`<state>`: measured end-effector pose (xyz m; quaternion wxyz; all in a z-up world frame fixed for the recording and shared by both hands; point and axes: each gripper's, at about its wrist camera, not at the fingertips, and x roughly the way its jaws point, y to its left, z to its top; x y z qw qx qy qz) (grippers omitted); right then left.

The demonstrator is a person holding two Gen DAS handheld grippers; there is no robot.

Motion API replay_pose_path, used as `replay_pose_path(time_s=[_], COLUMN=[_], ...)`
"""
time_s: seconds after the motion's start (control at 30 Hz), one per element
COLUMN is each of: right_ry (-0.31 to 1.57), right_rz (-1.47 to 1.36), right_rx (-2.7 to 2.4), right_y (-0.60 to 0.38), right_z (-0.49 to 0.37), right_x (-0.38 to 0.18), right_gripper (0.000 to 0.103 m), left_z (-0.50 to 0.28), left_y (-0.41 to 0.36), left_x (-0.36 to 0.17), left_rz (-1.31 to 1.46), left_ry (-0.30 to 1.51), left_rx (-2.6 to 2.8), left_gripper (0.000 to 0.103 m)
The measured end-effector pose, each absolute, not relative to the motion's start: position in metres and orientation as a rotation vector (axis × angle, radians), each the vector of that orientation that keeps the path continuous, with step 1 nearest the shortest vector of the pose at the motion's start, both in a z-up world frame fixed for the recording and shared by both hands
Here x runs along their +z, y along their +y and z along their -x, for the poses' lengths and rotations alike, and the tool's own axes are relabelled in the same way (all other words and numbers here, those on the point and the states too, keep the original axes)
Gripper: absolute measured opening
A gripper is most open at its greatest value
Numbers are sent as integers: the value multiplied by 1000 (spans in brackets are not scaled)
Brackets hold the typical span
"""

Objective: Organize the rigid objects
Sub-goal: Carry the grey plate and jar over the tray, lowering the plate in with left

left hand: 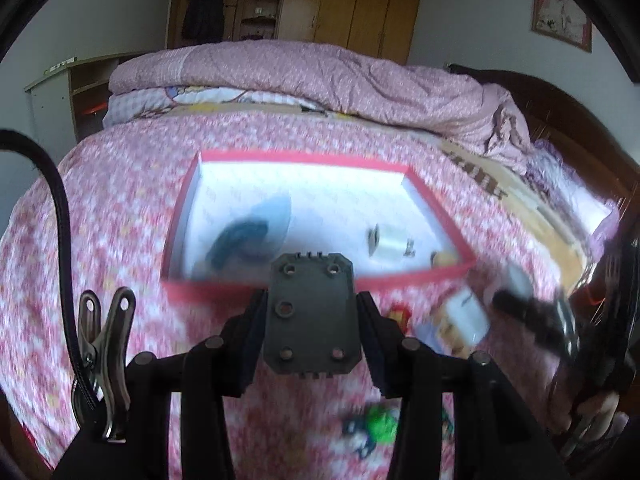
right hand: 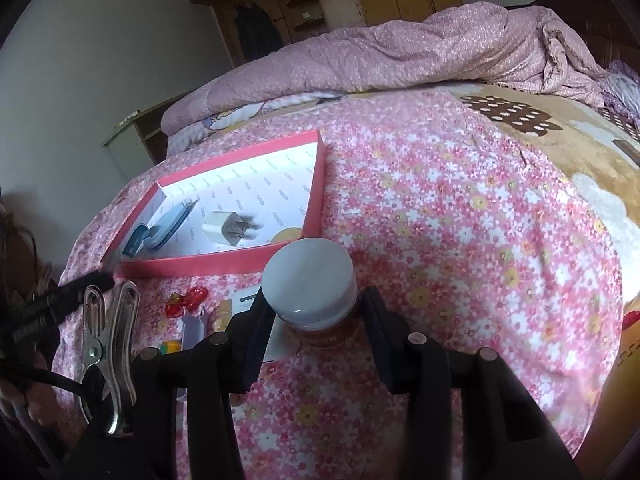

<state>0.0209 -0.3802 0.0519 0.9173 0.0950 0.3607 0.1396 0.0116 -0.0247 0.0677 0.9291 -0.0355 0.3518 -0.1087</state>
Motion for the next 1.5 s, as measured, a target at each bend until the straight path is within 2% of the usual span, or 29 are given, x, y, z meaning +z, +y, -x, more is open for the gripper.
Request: replay_pose_path(time_s=[0.57,1.5], right_ry=[713,819], right_rz=[-105,11], right_rx=[337,377], right_y=[-356,-289], right_z=[-47,-144], right_x=[89,79], right_gripper=[45,45], left_z=[-70,-76], left_y=[-44,-46], left_x=[55,35], left_rz=[19,8], left_ry=[723,739], left_rx=[-194,-172], left_gripper=[46,47])
